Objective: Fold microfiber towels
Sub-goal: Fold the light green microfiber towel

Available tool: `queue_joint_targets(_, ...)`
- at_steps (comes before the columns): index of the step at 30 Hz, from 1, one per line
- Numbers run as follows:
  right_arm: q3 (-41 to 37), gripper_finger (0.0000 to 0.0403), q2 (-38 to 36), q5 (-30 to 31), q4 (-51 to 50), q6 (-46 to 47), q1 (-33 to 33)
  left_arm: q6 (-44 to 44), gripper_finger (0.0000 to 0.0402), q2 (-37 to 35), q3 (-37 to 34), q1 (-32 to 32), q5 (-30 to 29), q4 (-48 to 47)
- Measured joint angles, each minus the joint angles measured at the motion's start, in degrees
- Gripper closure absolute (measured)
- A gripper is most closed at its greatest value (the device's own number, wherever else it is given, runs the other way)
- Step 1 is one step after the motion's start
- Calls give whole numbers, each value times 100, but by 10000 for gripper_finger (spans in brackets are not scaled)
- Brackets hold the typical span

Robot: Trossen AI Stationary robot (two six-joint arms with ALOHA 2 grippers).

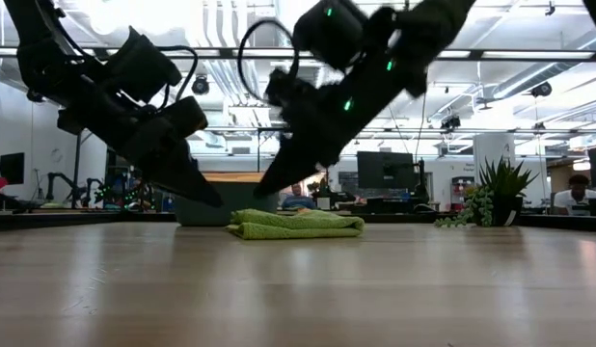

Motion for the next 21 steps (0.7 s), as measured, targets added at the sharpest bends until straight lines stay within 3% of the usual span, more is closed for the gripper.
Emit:
queue_joint_targets(3,-29,249,306,37,495,-4,-19,0,182,0,0,0,-2,-50)
queue_joint_targets(11,99,289,559,341,529,-67,-47,48,182,0,0,2,-51,-26)
queue_joint_targets(19,97,382,557,468,516,-150,-58,55,182,0,0,4,-313,-18)
queue_joint_targets(21,96,389,537,467,505,-173,-56,107,182,0,0,4,-430,-13)
